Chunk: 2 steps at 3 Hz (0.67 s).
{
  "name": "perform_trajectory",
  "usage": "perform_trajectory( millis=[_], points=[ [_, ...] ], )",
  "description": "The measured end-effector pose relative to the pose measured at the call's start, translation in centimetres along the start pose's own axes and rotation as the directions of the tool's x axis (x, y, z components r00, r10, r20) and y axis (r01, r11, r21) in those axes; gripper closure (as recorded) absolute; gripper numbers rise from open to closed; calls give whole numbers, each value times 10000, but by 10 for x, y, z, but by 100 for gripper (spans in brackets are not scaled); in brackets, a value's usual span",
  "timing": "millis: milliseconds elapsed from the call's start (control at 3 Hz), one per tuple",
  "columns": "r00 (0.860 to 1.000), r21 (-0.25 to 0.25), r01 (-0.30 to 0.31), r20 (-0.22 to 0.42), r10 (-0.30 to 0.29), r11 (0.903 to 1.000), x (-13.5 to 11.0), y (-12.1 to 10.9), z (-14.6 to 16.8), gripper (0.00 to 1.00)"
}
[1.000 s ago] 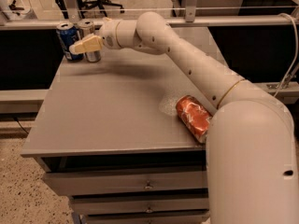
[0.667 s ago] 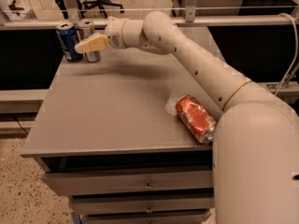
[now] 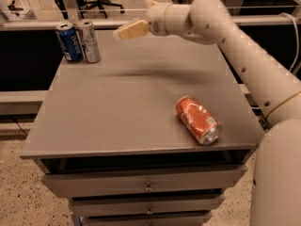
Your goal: Move redbull can near pepsi can
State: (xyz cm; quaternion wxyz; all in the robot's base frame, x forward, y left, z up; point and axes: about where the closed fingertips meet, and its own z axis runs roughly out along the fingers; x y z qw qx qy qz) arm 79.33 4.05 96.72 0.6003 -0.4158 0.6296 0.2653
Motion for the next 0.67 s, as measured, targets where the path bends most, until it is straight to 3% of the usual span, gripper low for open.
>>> perform_trajectory(
  millis=[333,667],
  points=[
    [9993,1059,195,289,-227,9942,-21,-41,-87,0],
    [9995,1385,158,265,-197,9902,-17,-53,-110,0]
  ],
)
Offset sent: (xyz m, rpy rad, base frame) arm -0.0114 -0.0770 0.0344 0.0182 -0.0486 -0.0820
